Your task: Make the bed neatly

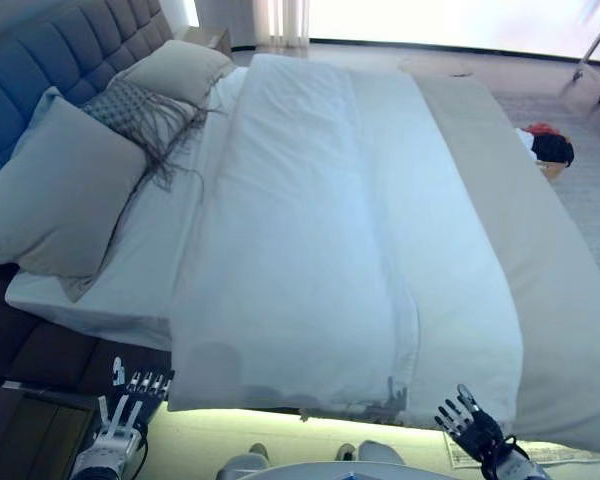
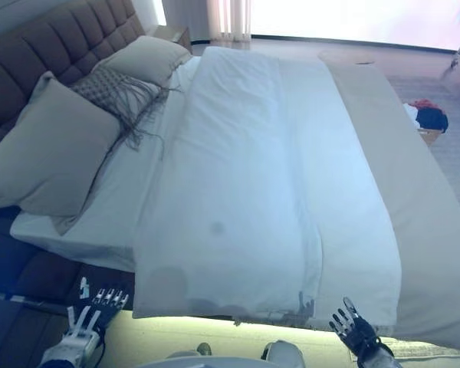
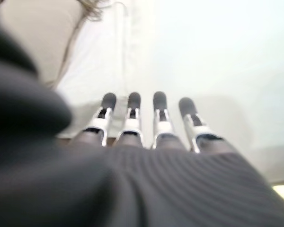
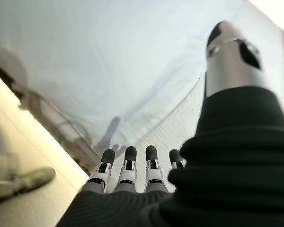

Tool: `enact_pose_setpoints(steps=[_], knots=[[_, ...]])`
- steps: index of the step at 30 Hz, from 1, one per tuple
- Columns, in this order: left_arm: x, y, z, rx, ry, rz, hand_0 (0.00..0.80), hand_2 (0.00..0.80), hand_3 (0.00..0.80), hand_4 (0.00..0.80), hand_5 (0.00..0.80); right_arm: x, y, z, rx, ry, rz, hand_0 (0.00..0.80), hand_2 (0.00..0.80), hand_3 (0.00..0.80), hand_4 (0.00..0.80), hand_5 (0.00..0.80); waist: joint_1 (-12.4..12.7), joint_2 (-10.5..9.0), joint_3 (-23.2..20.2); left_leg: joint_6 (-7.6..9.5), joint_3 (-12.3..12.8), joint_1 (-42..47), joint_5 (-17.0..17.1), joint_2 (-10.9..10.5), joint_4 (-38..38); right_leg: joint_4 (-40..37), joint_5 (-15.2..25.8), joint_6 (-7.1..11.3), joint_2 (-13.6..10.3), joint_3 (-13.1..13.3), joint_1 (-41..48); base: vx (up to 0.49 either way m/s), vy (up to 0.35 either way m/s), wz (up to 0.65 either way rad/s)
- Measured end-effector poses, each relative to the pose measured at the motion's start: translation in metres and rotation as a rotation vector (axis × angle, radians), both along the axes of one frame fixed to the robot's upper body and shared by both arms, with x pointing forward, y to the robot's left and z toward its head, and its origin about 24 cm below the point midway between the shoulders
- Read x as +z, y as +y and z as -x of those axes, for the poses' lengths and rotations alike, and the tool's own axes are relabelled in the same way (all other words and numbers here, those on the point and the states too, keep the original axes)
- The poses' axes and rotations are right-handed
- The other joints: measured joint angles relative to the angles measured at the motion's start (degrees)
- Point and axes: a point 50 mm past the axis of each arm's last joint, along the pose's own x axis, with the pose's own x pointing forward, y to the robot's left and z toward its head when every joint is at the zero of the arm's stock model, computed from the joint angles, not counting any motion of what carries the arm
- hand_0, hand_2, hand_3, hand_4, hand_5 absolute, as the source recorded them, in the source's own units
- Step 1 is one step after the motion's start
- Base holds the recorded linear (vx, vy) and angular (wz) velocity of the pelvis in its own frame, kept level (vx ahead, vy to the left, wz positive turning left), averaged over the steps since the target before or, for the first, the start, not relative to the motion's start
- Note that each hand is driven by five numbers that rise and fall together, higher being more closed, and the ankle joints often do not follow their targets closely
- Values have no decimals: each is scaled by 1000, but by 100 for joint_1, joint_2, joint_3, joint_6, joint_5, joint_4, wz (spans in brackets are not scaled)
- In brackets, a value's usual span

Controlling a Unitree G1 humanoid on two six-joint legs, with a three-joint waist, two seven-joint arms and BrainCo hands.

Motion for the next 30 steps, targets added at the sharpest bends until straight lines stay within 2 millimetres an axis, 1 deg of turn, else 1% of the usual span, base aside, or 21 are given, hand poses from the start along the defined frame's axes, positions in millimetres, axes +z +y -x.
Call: enact_pose_setpoints(steps=[1, 3, 4, 5, 6, 7, 8, 9, 11, 12, 13, 14, 15, 16, 17, 18, 19, 21, 23, 25, 30], knots=[[-1, -5, -3, -7, -4, 3, 0, 0, 0, 0, 0, 0, 3, -4, 23, 9, 12, 0, 0, 0, 0, 0, -1, 58, 8, -55, -69, -7, -39, 42, 72, -178, 96, -27, 58, 27, 75, -110, -106, -23], [-1, -16, -12, -35, -30, 13, 0, 0, 0, 0, 0, -2, 9, -7, 43, 28, 26, 0, 0, 0, 0, 0, 33, 139, 44, -121, -87, -15, -80, 113, 205, -438, 221, -78, 169, 46, 250, -222, -47, -9], [1, -21, -19, -59, -48, 4, 0, 0, 0, 0, 0, -3, 10, -7, 48, 40, 42, 0, 0, 0, 0, 0, 96, 140, 77, -152, -113, -146, -150, 127, 435, -497, 234, -90, 173, 62, 223, -414, -2, -1], [5, -30, -32, -87, -84, 11, 0, 0, 0, 0, 0, -3, 9, -9, 42, 49, 55, 0, 0, 0, 0, 0, 156, 128, 147, -172, -167, -413, -217, 138, 803, -506, 246, -98, 163, 74, 144, -502, 20, 0], [7, -33, -36, -100, -97, 13, 0, 0, 0, 0, 0, -2, 9, -11, 41, 49, 60, 0, 0, 0, 0, 0, 161, 120, 182, -176, -221, -535, -219, 137, 955, -505, 264, -114, 138, 72, 111, -563, 58, -7], [14, -46, -53, -109, -170, 32, 0, 0, 0, 0, 0, 6, 6, -30, 50, 25, 98, 0, 0, 0, 0, 0, 238, 184, 338, -181, -377, -1109, -204, 144, 1478, -344, 341, -199, 96, 115, -332, -482, 94, -16], [19, -52, -64, -108, -208, 46, 0, 0, 0, 0, 0, 14, 2, -45, 54, -1, 125, 0, 0, 0, 0, 0, 249, 251, 473, -191, -415, -1296, -198, 171, 1558, -217, 349, -231, 77, 173, -559, -409, 127, -32], [24, -59, -76, -117, -246, 59, 0, 0, 0, 0, 0, 24, -1, -66, 57, -38, 155, 0, 0, 0, 0, 0, 252, 364, 698, -189, -431, -1428, -193, 238, 1567, 58, 304, -322, 24, 201, -838, -318, 215, -31], [35, -61, -92, -119, -309, 54, 0, 0, 0, 0, 0, 41, 0, -97, 63, -99, 181, 0, 0, 0, 0, 0, 99, 407, 1018, -195, -474, -1674, -228, 185, 1710, 742, 102, -368, -174, 239, -1341, -233, 306, -9], [40, -63, -101, -121, -342, 53, 0, 0, 0, 0, 0, 49, 1, -110, 74, -121, 200, 0, 0, 0, 0, 0, 26, 391, 1140, -118, -400, -1785, -279, 150, 1800, 1122, -32, -349, -321, 242, -1631, -182, 284, 7], [46, -65, -108, -111, -376, 56, 0, 0, 0, 0, 0, 57, 2, -121, 77, -145, 217, 0, 0, 0, 0, 0, -55, 394, 1247, -116, -334, -1855, -383, 108, 1812, 1392, -82, -331, -449, 235, -1847, -182, 215, 6], [52, -68, -117, -108, -408, 71, 0, 0, 0, 0, 0, 62, 1, -128, 71, -164, 228, 0, 0, 0, 0, 0, -78, 413, 1353, -52, -240, -1964, -350, 76, 1803, 1486, -62, -297, -554, 212, -1988, -189, 163, 0], [58, -72, -124, -107, -443, 85, 0, 0, 0, 0, 0, 65, -1, -130, 59, -172, 235, 0, 0, 0, 0, 0, -60, 514, 1467, -12, -191, -2073, -297, 115, 1815, 1653, -138, -247, -563, 199, -2056, -165, 141, 12], [64, -74, -130, -120, -473, 76, 0, 0, 0, 0, 0, 64, -2, -129, 51, -159, 239, 0, 0, 0, 0, 0, -58, 529, 1516, -3, -215, -2220, -292, 86, 1926, 2187, -402, -333, -659, 258, -2135, -158, 144, 24], [72, -76, -137, -135, -512, 74, 0, 0, 0, 0, 0, 66, -4, -130, 45, -154, 246, 0, 0, 0, 0, 0, -54, 517, 1573, -16, -201, -2324, -267, 21, 2002, 2205, -721, -161, -716, 273, -2107, -164, 117, 18], [75, -77, -140, -133, -533, 84, 0, 0, 0, 0, 0, 74, -8, -137, 31, -172, 255, 0, 0, 0, 0, 0, -27, 585, 1639, 3, -254, -2448, -246, 16, 2056, 2190, -657, -185, -703, 283, -2219, -165, 75, 9], [77, -76, -141, -129, -541, 86, 0, 0, 0, 0, 0, 83, -11, -145, 19, -199, 263, 0, 0, 0, 0, 0, -25, 644, 1714, 2, -279, -2585, -245, -3, 2153, 2293, -637, -157, -722, 296, -2344, -154, 40, 0], [81, -76, -145, -127, -559, 92, 0, 0, 0, 0, 0, 97, -14, -158, -7, -241, 271, 0, 0, 0, 0, 0, -37, 702, 1836, -17, -300, -2794, -229, -56, 2308, 2447, -648, -169, -767, 322, -2565, -149, 0, 7], [90, -77, -151, -126, -597, 102, 0, 0, 0, 0, 0, 107, -16, -167, -23, -267, 276, 0, 0, 0, 0, 0, -30, 701, 1936, -26, -341, -2986, -231, -67, 2469, 2592, -659, -222, -802, 325, -2738, -128, -31, 8], [105, -78, -163, -134, -653, 105, 0, 0, 0, 0, 0, 124, -20, -180, -53, -318, 275, 0, 0, 0, 0, 0, -5, 705, 2101, -33, -414, -3238, -243, -60, 2681, 2745, -673, -255, -808, 315, -2935, -101, -25, 12], [125, -82, -174, -151, -738, 117, 0, 0, 0, 0, 0, 145, -27, -192, -91, -365, 275, 0, 0, 0, 0, 0, 55, 728, 2159, -39, -554, -3721, -313, -69, 3089, 3013, -679, -301, -834, 323, -3312, -59, -3, 5]])
